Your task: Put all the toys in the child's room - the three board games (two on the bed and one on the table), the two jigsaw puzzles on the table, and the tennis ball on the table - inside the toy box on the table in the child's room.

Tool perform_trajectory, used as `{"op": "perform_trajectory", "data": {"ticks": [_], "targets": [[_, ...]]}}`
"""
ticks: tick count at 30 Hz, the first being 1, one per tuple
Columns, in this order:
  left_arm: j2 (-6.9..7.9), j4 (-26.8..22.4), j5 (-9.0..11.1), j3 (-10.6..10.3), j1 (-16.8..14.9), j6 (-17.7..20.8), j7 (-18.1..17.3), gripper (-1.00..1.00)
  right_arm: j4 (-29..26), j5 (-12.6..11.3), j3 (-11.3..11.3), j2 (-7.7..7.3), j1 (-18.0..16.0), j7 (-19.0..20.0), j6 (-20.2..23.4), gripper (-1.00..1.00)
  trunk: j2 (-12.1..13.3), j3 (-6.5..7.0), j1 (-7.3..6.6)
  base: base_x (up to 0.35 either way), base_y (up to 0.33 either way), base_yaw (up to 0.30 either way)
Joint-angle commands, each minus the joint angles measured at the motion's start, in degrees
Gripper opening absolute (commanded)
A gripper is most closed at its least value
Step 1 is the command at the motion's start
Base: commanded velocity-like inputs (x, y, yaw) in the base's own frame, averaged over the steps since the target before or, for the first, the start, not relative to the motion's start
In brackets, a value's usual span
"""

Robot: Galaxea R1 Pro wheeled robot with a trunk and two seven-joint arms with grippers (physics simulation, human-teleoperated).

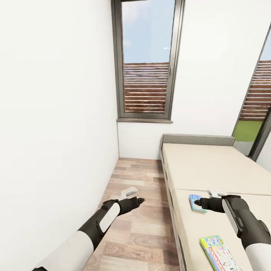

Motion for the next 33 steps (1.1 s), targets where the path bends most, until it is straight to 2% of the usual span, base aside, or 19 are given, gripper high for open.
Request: {"op": "perform_trajectory", "data": {"ticks": [1,11,20,25,33], "targets": [[0.03,-0.08,0.53,-0.14,-0.03,0.17,0.33,1.00,-0.05,-0.05,-0.08,0.01,-0.04,0.17,0.28,1.00,-0.03,-0.06,0.01,0.169,0.129,0.000],[0.04,-0.08,0.53,-0.13,-0.02,0.33,0.32,1.00,-0.05,-0.10,-0.21,0.00,-0.04,0.32,0.35,1.00,-0.03,-0.06,0.01,0.171,0.209,-0.008],[0.04,-0.08,0.54,-0.13,-0.02,0.30,0.33,1.00,-0.04,-0.10,-0.25,0.00,-0.04,0.32,0.42,1.00,-0.03,-0.06,0.01,0.021,0.034,-0.188],[0.04,-0.08,0.53,-0.13,-0.02,0.37,0.28,1.00,-0.03,-0.10,-0.26,-0.03,-0.04,0.32,0.38,1.00,-0.03,-0.06,0.01,0.001,0.027,-0.054],[0.04,-0.08,0.53,-0.13,-0.02,0.32,0.29,1.00,-0.02,-0.07,-0.26,-0.04,-0.04,0.31,0.34,1.00,-0.03,-0.06,0.01,0.000,0.199,-0.008]]}}
